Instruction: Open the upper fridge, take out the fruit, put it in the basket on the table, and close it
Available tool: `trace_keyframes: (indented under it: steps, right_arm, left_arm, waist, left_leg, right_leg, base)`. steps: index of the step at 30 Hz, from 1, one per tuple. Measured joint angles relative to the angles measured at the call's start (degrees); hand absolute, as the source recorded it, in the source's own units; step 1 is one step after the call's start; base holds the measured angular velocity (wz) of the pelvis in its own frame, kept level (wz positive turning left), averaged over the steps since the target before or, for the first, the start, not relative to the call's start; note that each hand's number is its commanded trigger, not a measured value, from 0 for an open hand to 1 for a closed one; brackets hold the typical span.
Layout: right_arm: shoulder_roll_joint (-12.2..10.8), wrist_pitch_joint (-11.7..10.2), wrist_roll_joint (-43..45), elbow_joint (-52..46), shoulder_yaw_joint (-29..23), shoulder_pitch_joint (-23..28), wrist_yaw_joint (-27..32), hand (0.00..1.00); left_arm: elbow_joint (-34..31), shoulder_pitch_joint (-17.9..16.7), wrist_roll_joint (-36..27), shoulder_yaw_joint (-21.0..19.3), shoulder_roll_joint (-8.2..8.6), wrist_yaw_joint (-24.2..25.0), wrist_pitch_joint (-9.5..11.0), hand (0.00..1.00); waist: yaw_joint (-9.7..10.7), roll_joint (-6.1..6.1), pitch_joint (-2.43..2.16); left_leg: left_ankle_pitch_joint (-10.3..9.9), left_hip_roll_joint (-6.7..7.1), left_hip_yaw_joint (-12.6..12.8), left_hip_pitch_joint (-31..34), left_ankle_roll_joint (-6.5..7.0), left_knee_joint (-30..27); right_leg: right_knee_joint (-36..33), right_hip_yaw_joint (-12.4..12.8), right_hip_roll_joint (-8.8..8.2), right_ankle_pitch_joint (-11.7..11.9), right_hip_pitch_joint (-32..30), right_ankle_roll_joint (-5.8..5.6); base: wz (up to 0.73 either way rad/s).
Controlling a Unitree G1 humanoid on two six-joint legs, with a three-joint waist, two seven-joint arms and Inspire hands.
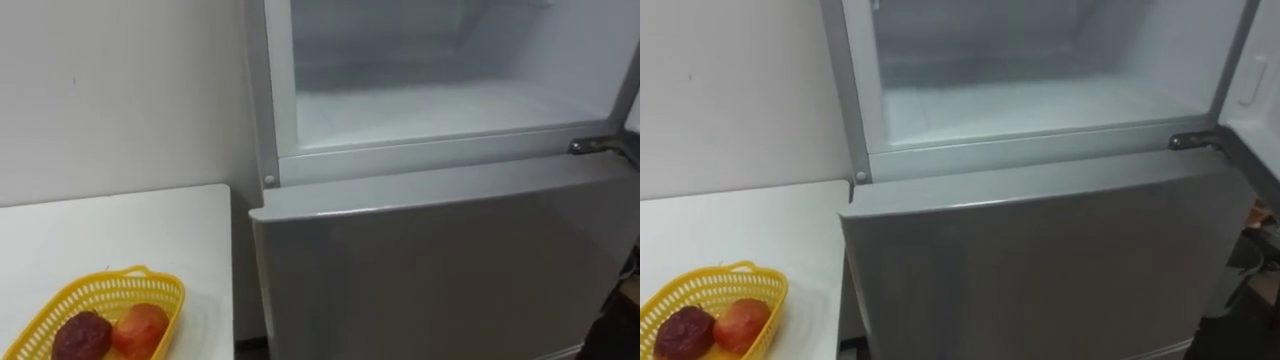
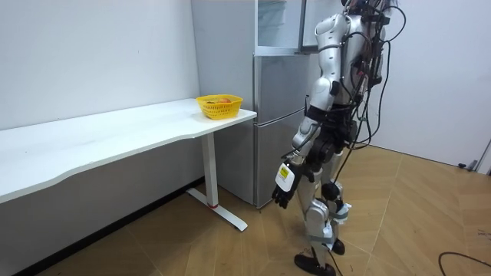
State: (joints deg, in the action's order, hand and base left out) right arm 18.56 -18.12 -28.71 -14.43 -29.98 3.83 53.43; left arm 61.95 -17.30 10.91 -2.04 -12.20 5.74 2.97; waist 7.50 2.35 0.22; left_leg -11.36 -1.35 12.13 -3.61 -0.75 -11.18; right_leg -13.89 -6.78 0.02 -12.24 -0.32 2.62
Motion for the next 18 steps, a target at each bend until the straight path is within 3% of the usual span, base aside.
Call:
trace_keyframes:
  steps: [6,12,17,18]
  right_arm:
    - [-0.2,0.7,0.5,-1.5,2.3,-0.1,-3.4,0.0]
    - [-0.4,3.2,4.3,-3.9,5.7,0.0,-3.4,0.0]
    - [-0.4,3.3,4.8,-4.1,8.9,-0.2,-5.3,0.0]
    - [-0.4,4.2,4.8,-5.0,9.0,-0.3,-6.6,0.0]
  left_arm:
    - [0.6,0.5,4.2,-2.3,0.33,1.8,1.1,0.0]
    - [2.5,0.9,4.4,-5.7,1.07,3.2,1.7,0.0]
    - [3.2,0.8,4.4,-7.0,1.12,4.0,2.4,0.0]
    - [3.4,0.9,4.4,-7.6,1.2,4.0,2.4,0.0]
  waist:
    - [-1.1,0.13,0.06]
    - [-1.7,0.02,0.02]
    - [-3.3,0.26,0.15]
    - [-3.5,0.48,0.15]
  left_leg:
    - [0.0,0.08,-0.9,0.2,0.01,0.6]
    - [0.1,0.1,-1.9,-0.2,0.06,1.4]
    - [0.1,0.15,-2.4,-0.4,0.07,1.4]
    - [0.2,0.25,-3.1,-0.1,0.15,1.4]
  right_leg:
    - [-1.0,-0.6,-0.09,-0.3,-0.8,0.03]
    - [-2.0,-0.9,-0.03,-0.2,-0.8,0.22]
    - [-2.9,-1.0,-0.19,-0.5,-1.3,0.44]
    - [-3.3,-1.2,-0.29,-0.6,-1.7,0.46]
  base:
    - [0.0]
    - [-0.01]
    - [-0.03]
    - [0.06]
